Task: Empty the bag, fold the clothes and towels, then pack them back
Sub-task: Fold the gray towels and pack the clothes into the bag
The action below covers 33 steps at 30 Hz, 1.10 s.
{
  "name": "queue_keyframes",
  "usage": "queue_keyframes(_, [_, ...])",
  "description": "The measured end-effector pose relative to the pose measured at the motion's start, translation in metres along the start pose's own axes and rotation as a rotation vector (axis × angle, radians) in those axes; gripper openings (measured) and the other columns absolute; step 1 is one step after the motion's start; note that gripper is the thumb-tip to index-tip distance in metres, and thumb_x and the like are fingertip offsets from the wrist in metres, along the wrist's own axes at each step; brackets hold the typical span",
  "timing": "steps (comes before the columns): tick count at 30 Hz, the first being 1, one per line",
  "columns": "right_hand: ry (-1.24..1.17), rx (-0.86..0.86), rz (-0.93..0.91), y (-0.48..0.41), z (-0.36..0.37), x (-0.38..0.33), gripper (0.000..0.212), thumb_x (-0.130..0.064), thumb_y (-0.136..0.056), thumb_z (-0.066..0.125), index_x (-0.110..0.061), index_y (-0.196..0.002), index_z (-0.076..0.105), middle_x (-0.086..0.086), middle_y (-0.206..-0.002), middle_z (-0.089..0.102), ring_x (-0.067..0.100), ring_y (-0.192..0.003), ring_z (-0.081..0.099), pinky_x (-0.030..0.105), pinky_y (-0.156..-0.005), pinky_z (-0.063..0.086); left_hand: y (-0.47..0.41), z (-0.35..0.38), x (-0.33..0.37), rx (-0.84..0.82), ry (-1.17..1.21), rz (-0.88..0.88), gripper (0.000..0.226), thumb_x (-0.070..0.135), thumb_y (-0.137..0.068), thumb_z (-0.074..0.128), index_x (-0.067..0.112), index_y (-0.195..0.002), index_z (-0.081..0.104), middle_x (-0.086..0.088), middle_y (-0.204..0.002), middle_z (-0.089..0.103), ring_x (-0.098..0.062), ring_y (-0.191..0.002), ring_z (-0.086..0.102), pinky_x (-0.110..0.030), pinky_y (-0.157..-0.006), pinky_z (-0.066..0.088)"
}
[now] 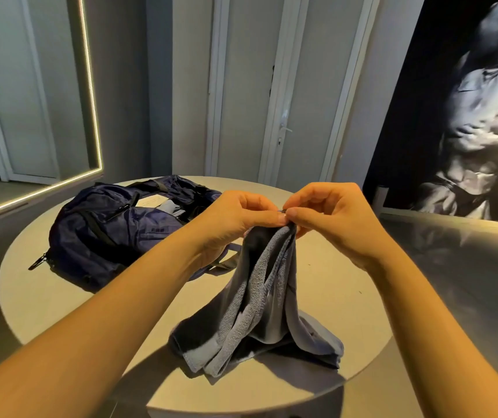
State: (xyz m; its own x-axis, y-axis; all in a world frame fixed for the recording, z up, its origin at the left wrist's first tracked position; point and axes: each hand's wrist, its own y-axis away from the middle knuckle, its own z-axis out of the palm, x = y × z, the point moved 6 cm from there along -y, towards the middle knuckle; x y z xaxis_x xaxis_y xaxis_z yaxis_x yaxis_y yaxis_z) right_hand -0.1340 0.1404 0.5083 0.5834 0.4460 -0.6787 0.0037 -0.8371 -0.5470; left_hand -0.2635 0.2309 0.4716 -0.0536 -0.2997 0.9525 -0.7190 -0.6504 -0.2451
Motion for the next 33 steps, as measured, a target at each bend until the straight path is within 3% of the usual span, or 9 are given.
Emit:
queue_keyframes(9, [-0.027, 0.153, 0.108, 0.03, -0.037, 0.033, 0.027, 0.013, -0.093, 0.053, -0.005, -0.089, 0.073, 0.004, -0.083, 0.074, 0.018, -0.08, 0.071, 0.025, -0.071, 0.058, 0.017, -0.013, -0.063, -0.082, -0.334, -0.053, 0.01, 0.015, -0.089, 0.077, 0.006, -0.093, 0.075, -0.012, -0.09, 0.075, -0.026, -0.085, 0.071, -0.034, -0.079, 0.055])
queue_keyframes(11, [-0.066, 0.219, 0.201, 0.053, -0.049, 0.055, 0.032, 0.016, -0.092, 0.049, -0.005, -0.083, 0.072, 0.001, -0.078, 0.072, 0.013, -0.074, 0.068, 0.021, -0.067, 0.056, 0.027, -0.013, -0.083, -0.159, -0.312, -0.129, 0.015, 0.021, -0.088, 0.079, 0.007, -0.093, 0.075, -0.009, -0.091, 0.075, -0.021, -0.089, 0.072, -0.031, -0.085, 0.055])
queue_keyframes(15, [-0.116, 0.324, 0.415, 0.118, -0.065, 0.105, 0.036, 0.021, -0.084, 0.042, -0.001, -0.066, 0.065, 0.008, -0.065, 0.06, 0.013, -0.063, 0.056, 0.018, -0.057, 0.049, 0.045, -0.004, -0.117, -0.343, -0.305, -0.247, 0.033, 0.036, -0.085, 0.082, 0.009, -0.103, 0.076, -0.019, -0.101, 0.073, -0.036, -0.098, 0.07, -0.046, -0.092, 0.058])
queue_keyframes(17, [-0.139, 0.35, 0.51, 0.153, -0.068, 0.126, 0.042, 0.021, -0.08, 0.04, -0.005, -0.056, 0.06, 0.013, -0.062, 0.051, 0.016, -0.06, 0.047, 0.018, -0.052, 0.04, 0.05, 0.005, -0.125, -0.412, -0.315, -0.253, 0.029, 0.036, -0.088, 0.08, 0.011, -0.102, 0.077, -0.017, -0.098, 0.073, -0.036, -0.094, 0.07, -0.041, -0.087, 0.056])
queue_keyframes(20, [-0.067, 0.245, 0.682, 0.197, -0.06, 0.157, 0.043, 0.018, -0.08, 0.04, -0.009, -0.049, 0.054, 0.011, -0.058, 0.043, 0.017, -0.057, 0.037, 0.027, -0.053, 0.03, 0.053, 0.018, -0.126, -0.471, -0.305, -0.265, 0.013, 0.031, -0.093, 0.072, 0.024, -0.086, 0.08, -0.002, -0.087, 0.076, -0.019, -0.082, 0.072, -0.03, -0.076, 0.055])
queue_keyframes(24, [0.159, 0.102, 0.893, 0.223, -0.049, 0.195, 0.028, 0.006, -0.09, 0.045, 0.014, -0.066, 0.058, 0.011, -0.054, 0.054, 0.022, -0.054, 0.046, 0.029, -0.049, 0.041, 0.045, 0.032, -0.122, -0.393, -0.29, -0.199, 0.015, 0.028, -0.096, 0.069, 0.02, -0.086, 0.078, -0.001, -0.085, 0.075, -0.013, -0.078, 0.071, -0.023, -0.071, 0.054])
queue_keyframes(27, [0.306, 0.196, 0.848, 0.218, -0.052, 0.201, 0.032, 0.002, -0.093, 0.046, 0.003, -0.064, 0.057, 0.006, -0.055, 0.057, 0.024, -0.055, 0.048, 0.034, -0.052, 0.042, 0.035, 0.035, -0.121, -0.238, -0.31, -0.085, 0.009, 0.026, -0.092, 0.074, 0.018, -0.092, 0.078, 0.0, -0.091, 0.077, -0.017, -0.087, 0.074, -0.031, -0.079, 0.061])
queue_keyframes(29, [0.374, 0.199, 0.768, 0.208, -0.048, 0.194, 0.029, 0.0, -0.094, 0.048, -0.011, -0.071, 0.063, 0.004, -0.067, 0.066, 0.021, -0.063, 0.06, 0.034, -0.058, 0.049, 0.035, 0.048, -0.124, -0.334, -0.412, -0.07, 0.01, 0.027, -0.093, 0.074, 0.02, -0.091, 0.08, 0.002, -0.089, 0.077, -0.016, -0.085, 0.073, -0.03, -0.079, 0.06])
queue_keyframes(33, [0.382, 0.163, 0.627, 0.188, -0.037, 0.174, 0.019, -0.007, -0.099, 0.055, -0.019, -0.096, 0.07, -0.003, -0.081, 0.073, 0.005, -0.075, 0.066, 0.011, -0.064, 0.05, 0.031, 0.061, -0.134, -0.462, -0.489, -0.14, 0.026, 0.031, -0.101, 0.062, 0.015, -0.09, 0.08, -0.005, -0.08, 0.075, -0.02, -0.07, 0.067, -0.037, -0.071, 0.055])
